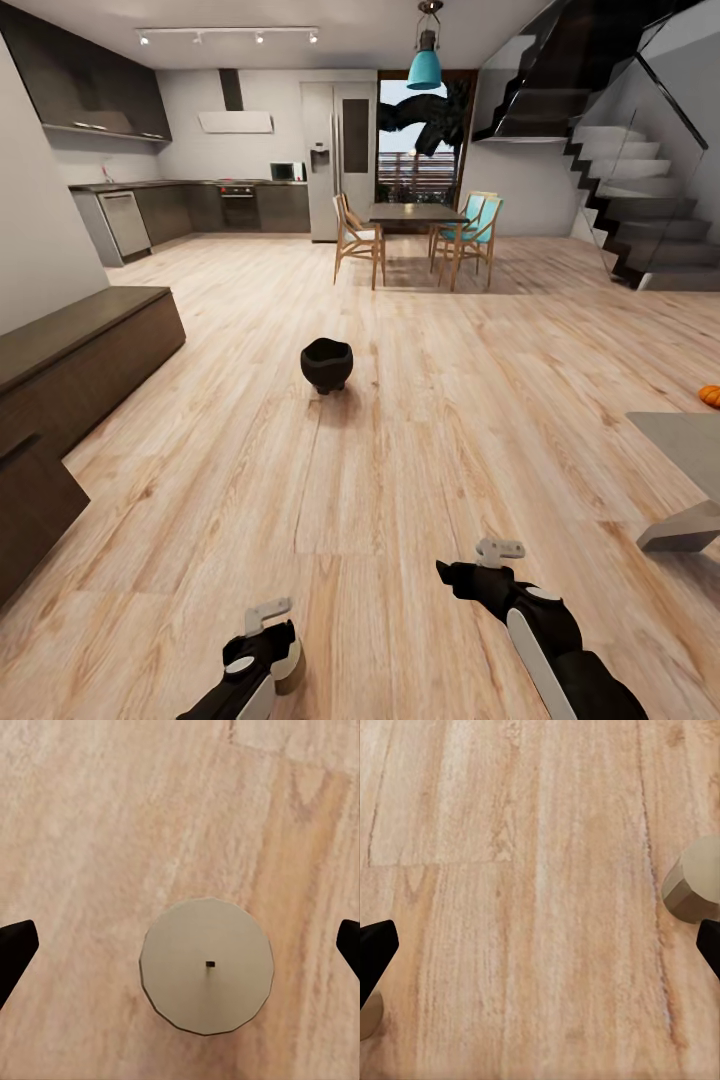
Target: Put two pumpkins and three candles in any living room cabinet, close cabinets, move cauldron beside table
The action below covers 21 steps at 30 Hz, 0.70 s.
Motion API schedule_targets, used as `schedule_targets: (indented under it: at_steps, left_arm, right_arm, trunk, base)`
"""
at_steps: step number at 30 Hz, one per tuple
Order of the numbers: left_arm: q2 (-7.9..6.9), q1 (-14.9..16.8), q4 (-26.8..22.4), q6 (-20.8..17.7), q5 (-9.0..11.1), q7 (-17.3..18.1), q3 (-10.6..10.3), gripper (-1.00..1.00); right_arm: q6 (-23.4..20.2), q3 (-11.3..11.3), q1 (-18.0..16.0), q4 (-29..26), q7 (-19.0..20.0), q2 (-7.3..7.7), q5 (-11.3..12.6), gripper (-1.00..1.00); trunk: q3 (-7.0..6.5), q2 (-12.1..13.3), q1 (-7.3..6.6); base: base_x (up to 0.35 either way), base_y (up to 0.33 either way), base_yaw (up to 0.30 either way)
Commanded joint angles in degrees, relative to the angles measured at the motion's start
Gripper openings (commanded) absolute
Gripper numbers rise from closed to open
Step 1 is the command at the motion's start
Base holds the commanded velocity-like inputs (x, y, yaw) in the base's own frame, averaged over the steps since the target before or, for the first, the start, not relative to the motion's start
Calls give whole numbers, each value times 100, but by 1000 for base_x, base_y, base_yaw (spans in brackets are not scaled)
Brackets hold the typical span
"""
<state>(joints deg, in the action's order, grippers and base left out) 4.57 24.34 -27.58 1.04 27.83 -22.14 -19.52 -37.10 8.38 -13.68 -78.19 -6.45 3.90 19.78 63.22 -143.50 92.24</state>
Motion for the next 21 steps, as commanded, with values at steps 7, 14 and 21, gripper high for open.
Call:
schedule_targets:
  at_steps: [7, 14, 21]
  left_arm:
    - [-11, 95, -35, 29, 56, -53, -52, 100]
    - [-17, 286, 3, 299, 54, -55, -50, 100]
    - [-6, 313, 73, 570, 36, -63, -194, 100]
  right_arm:
    - [-16, 15, -3, -4, -59, 6, 59, 100]
    - [-25, 21, -3, -3, -59, 6, 53, 100]
    - [-27, 17, -3, -3, -59, 6, 51, 100]
  trunk:
    - [160, -11, 17]
    - [249, -17, 27]
    - [271, -18, 30]
  base:
    - [0, 0, 0]
    - [0, 0, 0]
    - [0, 0, 0]
